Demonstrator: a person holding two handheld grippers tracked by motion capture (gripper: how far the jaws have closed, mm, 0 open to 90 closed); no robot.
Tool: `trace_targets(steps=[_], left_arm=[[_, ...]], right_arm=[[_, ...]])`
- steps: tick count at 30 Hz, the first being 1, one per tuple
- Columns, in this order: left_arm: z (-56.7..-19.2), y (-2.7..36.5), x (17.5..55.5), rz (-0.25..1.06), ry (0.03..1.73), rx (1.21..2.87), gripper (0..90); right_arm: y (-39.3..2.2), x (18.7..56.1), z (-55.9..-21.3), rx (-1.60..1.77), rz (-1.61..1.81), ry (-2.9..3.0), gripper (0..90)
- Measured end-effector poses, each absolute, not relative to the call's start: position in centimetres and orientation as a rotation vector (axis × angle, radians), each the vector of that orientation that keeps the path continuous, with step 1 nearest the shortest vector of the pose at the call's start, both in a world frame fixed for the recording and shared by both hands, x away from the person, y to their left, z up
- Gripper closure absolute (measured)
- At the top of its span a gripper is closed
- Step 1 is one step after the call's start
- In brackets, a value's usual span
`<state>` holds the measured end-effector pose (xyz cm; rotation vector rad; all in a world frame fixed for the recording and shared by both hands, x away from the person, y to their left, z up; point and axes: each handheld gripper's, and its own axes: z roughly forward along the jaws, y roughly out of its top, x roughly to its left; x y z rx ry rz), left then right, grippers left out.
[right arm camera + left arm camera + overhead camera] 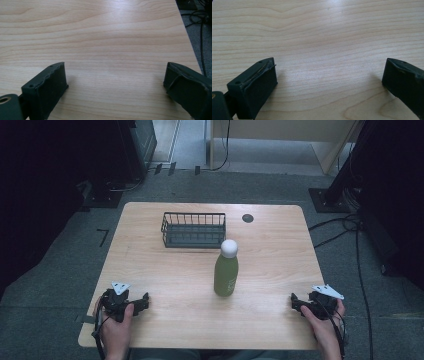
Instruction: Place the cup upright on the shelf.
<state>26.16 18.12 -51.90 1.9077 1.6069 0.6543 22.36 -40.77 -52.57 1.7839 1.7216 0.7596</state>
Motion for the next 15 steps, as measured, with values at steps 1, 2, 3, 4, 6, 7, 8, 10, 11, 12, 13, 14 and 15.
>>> trace_targets(steps=[1,2,3,4,6,7,8,10,11,12,13,14,15], left_arm=[[-51.9,18.1,26.2,0.654,1.607,1.908,0.0],[-51.9,18.1,26.2,0.654,1.607,1.907,0.0],[-51.9,18.1,26.2,0.654,1.607,1.908,0.0],[-51.9,18.1,26.2,0.654,1.607,1.908,0.0],[-51.9,18.1,26.2,0.654,1.607,1.908,0.0],[-51.9,18.1,26.2,0.654,1.607,1.908,0.0],[-51.9,18.1,26.2,0.654,1.607,1.908,0.0],[-51.9,18.1,26.2,0.654,1.607,1.908,0.0],[-51.9,18.1,26.2,0.654,1.607,1.908,0.0],[-51.9,18.1,26.2,0.654,1.607,1.908,0.0],[-51.9,18.1,26.2,0.654,1.607,1.908,0.0],[-51.9,18.1,26.2,0.654,1.607,1.907,0.0],[-51.9,18.1,26.2,0.654,1.607,1.908,0.0]], right_arm=[[-40.8,22.4,-52.6,1.784,0.76,1.722,5.3],[-40.5,22.4,-52.5,1.788,0.766,1.72,5.3],[-39.9,22.5,-52.1,1.774,0.8,1.721,5.8],[-39.9,22.5,-52.1,1.774,0.8,1.721,5.8],[-39.1,22.5,-51.6,1.756,0.844,1.724,6.0],[-38.8,22.5,-51.4,1.747,0.863,1.728,6.1],[-38.4,22.5,-51.2,1.735,0.875,1.732,6.2],[-37.7,22.6,-50.8,1.724,0.897,1.739,6.3],[-37.4,22.6,-50.6,1.715,0.912,1.747,6.4],[-36.6,22.7,-50.3,1.701,0.933,1.76,6.5],[-36.6,22.7,-50.3,1.701,0.933,1.76,6.5],[-36.2,22.7,-50.1,1.696,0.943,1.765,6.5],[-35.4,22.8,-49.8,1.671,0.951,1.781,6.6]])
